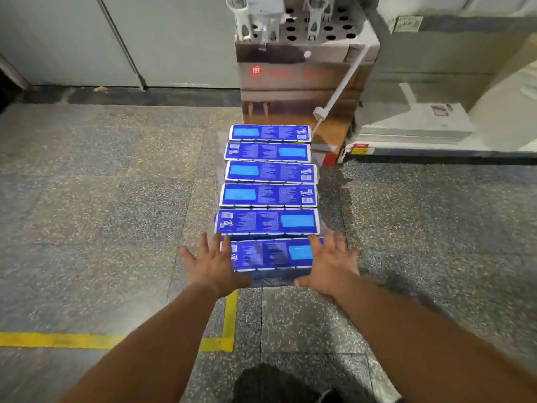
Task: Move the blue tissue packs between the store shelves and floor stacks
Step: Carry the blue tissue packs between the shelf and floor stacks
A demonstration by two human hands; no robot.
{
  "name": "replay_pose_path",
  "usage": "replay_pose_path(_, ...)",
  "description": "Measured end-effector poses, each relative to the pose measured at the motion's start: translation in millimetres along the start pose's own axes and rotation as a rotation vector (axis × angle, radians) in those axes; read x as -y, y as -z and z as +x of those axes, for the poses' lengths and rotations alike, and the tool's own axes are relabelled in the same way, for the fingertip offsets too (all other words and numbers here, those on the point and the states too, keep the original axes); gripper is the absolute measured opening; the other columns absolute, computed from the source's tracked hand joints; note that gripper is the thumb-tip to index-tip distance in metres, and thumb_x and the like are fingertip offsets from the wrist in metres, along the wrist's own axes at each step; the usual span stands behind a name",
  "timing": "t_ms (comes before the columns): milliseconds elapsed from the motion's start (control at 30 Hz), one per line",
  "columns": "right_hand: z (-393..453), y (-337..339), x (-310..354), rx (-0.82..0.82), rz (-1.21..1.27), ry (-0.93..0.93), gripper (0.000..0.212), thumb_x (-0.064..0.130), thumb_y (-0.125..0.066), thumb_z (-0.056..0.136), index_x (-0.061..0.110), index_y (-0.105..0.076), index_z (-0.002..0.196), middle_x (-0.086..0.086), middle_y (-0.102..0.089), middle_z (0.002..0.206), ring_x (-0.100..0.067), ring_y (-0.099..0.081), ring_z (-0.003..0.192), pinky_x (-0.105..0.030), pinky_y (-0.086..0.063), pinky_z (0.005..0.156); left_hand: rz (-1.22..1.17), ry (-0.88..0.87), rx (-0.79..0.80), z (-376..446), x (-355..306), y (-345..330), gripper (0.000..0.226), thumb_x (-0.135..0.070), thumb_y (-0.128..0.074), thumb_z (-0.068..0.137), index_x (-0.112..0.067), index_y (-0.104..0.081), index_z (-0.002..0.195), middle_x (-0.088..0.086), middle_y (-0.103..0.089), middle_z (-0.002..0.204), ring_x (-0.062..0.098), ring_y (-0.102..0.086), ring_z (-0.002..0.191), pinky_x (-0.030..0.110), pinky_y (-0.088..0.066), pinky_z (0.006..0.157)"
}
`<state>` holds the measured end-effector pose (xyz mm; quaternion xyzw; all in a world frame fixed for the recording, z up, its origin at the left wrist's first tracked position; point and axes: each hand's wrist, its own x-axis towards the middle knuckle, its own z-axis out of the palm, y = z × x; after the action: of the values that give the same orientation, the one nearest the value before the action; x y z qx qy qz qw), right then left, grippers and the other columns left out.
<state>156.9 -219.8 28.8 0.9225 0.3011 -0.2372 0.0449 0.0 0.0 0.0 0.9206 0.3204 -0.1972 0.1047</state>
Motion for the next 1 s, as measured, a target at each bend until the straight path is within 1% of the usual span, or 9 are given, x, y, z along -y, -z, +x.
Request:
replay_pose_path(100,36,-51,-8,0.008,-0.023,0.006,0.125,0.078,-0.07,0.062,0.028,-0.002,0.154,-0.01,-0.004,0.165,-0.04,0.004,0.151,-0.069,-0.014,0.115,0.13,-0.045,0.088,37,-7,-55,0.146,-0.105,-0.04,0.051,-0.024,0.019,0.157,-0.005,0.019,0.167,0.034,0.024,0.15,0.079,0.004,0.109)
replay_pose_path(233,92,-124,-19,0.006,-0.016,0.015,0.131,0.077,-0.071,0.066,0.025,0.007,0.157,-0.008,0.012,0.167,-0.036,0.013,0.151,-0.066,-0.005,0.116,0.154,-0.086,0.088,90,-1,-127,0.141,-0.098,-0.047,0.057,-0.027,0.029,0.152,-0.007,0.025,0.165,0.035,0.023,0.15,0.079,0.003,0.109)
replay_pose_path(333,115,-155,-17,-0.073,-0.011,0.001,0.132,0.076,-0.072,0.067,0.024,0.012,0.156,-0.009,0.011,0.166,-0.037,0.008,0.151,-0.064,-0.008,0.117,0.086,-0.086,-0.07,114,-2,-145,0.139,-0.092,-0.054,0.058,-0.03,0.028,0.152,-0.002,0.004,0.166,0.04,0.006,0.151,0.077,-0.002,0.11)
replay_pose_path(433,115,-158,-9,-0.156,-0.105,0.004,0.133,0.079,-0.071,0.062,0.021,0.006,0.155,-0.013,-0.018,0.155,-0.04,-0.016,0.142,-0.063,-0.016,0.112,0.13,-0.079,-0.065,116,-1,-141,0.144,-0.098,-0.052,0.049,-0.027,0.015,0.155,0.004,-0.014,0.158,0.042,-0.009,0.145,0.076,-0.004,0.111)
replay_pose_path(567,129,-145,-14,-0.173,-0.16,0.035,0.128,0.077,-0.076,0.057,0.021,-0.009,0.15,-0.011,-0.022,0.152,-0.039,-0.017,0.14,-0.063,-0.017,0.112,0.162,-0.086,-0.036,116,2,-145,0.143,-0.101,-0.03,0.04,-0.025,0.006,0.157,0.005,0.001,0.165,0.04,0.013,0.15,0.078,0.008,0.109)
replay_pose_path(633,139,-151,-17,-0.16,-0.152,0.061,0.129,0.077,-0.076,0.056,0.019,-0.007,0.149,-0.01,-0.018,0.155,-0.038,-0.014,0.143,-0.064,-0.016,0.112,0.113,-0.106,-0.055,123,5,-153,0.139,-0.099,-0.025,0.042,-0.023,0.006,0.155,0.003,0.001,0.165,0.036,0.015,0.15,0.076,0.002,0.111)
replay_pose_path(800,148,-166,-21,-0.104,-0.14,0.099,0.134,0.075,-0.072,0.061,0.015,0.006,0.151,-0.007,-0.002,0.163,-0.036,0.003,0.15,-0.071,-0.008,0.112,0.075,-0.179,-0.082,131,12,-157,0.131,-0.094,-0.044,0.053,-0.022,0.005,0.151,0.003,-0.008,0.161,0.035,0.003,0.15,0.07,-0.012,0.114)
replay_pose_path(900,140,-163,-20,-0.118,-0.143,0.103,0.126,0.066,-0.075,0.064,0.017,0.004,0.148,-0.009,-0.017,0.155,-0.035,-0.01,0.146,-0.074,-0.007,0.111,0.134,-0.192,-0.007,123,10,-151,0.134,-0.089,-0.058,0.059,-0.022,0.012,0.153,-0.001,-0.002,0.164,0.036,0.001,0.149,0.069,-0.014,0.114)
replay_pose_path(1000,133,-161,-19,-0.145,-0.163,0.134,0.12,0.065,-0.072,0.066,0.017,-0.002,0.15,-0.009,-0.026,0.146,-0.034,-0.021,0.14,-0.069,-0.007,0.113,0.12,-0.192,-0.077,116,9,-151,0.124,-0.075,-0.066,0.065,-0.026,0.008,0.152,-0.001,-0.02,0.154,0.032,-0.016,0.14,0.065,-0.028,0.11)
